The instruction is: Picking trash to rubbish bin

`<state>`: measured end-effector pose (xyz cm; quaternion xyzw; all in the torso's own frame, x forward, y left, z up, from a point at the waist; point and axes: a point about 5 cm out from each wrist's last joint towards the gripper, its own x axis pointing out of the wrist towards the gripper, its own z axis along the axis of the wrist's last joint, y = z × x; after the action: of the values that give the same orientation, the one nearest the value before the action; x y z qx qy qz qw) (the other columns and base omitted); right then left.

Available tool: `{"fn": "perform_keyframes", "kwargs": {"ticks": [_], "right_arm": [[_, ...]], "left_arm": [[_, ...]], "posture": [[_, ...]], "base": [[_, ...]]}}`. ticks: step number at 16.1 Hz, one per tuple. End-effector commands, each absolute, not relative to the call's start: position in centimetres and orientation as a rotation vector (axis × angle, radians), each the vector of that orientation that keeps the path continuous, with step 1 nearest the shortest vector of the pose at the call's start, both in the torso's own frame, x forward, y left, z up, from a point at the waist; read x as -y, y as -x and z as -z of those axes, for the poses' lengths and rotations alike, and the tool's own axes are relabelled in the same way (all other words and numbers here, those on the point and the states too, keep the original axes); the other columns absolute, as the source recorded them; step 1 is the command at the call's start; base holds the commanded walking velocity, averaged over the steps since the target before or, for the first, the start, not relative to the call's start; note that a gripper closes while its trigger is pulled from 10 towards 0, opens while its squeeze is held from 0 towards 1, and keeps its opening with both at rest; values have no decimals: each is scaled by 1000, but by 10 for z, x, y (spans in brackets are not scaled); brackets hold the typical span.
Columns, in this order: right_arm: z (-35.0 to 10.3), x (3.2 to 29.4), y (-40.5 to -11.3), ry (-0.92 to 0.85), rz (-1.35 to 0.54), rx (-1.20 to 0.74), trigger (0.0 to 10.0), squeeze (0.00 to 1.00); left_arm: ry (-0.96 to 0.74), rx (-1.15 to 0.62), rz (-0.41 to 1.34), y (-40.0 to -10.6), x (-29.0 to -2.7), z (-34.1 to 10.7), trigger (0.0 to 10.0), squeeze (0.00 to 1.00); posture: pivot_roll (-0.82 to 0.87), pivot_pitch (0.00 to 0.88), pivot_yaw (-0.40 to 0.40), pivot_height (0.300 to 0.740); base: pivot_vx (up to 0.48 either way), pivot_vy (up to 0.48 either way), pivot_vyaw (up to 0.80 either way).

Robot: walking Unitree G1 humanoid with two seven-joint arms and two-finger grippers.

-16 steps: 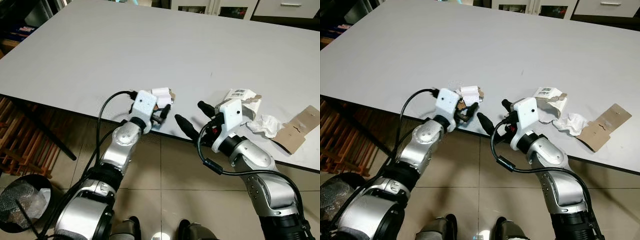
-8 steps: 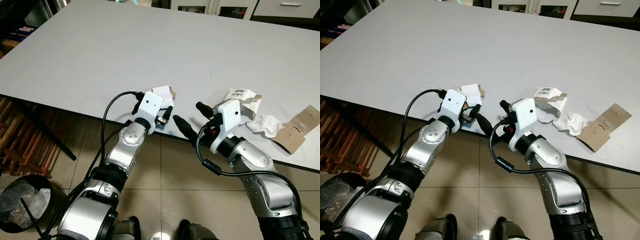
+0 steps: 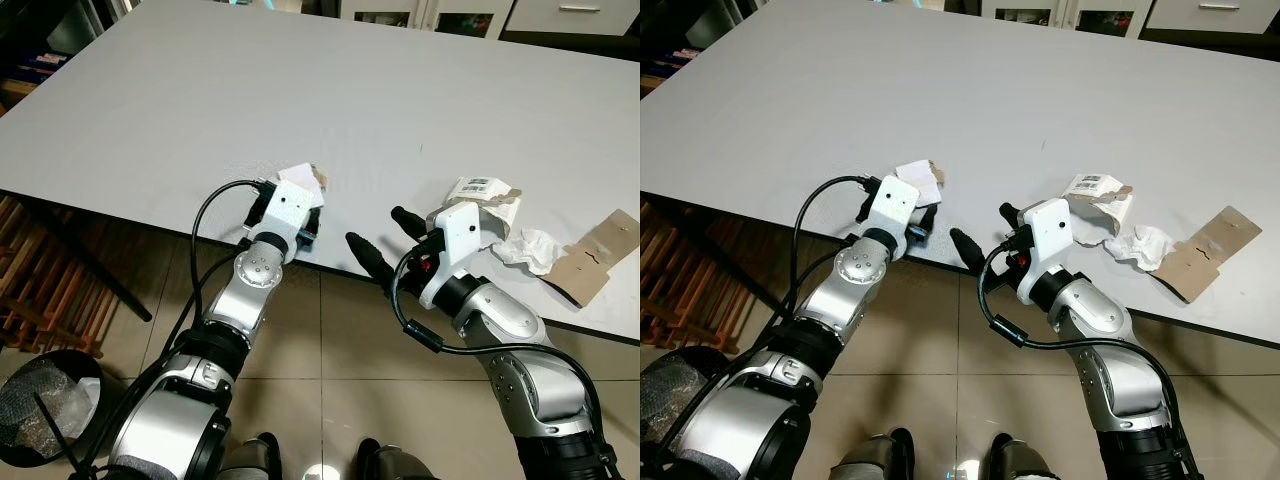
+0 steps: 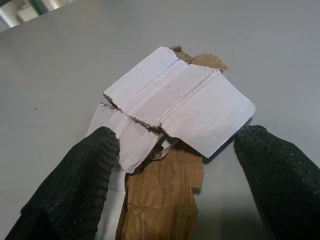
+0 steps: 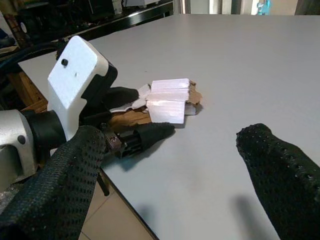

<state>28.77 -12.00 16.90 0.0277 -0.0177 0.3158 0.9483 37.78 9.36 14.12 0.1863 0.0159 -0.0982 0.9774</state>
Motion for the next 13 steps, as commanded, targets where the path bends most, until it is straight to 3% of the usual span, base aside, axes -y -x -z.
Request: {"fn": "perform_keyframes", "kwargs": {"ticks": [1,4,6,13], "right_arm": [[-172,119,-285,-60,-656,45,10000,0],[-172,118,-285,-60,-659,44,10000,0],[-172,118,-286,-59,-660,44,10000,0],[-171,117,-286,-55,-665,41,10000,0]], "left_arm": [[-384,-41,165,-380,-95,-144,10000,0],[-381,-76,151,-380,-95,-142,10000,0],[-373,-233,136,-377,-98,-123,10000,0],[-304,-165,192,-362,-77,-137,10000,0]], "posture": [[-84,194,18,740],[-82,193,18,740],[-82,192,20,740],[-73,186,24,740]], "base": [[0,0,0],[0,0,0],[0,0,0],[0,0,0]]}}
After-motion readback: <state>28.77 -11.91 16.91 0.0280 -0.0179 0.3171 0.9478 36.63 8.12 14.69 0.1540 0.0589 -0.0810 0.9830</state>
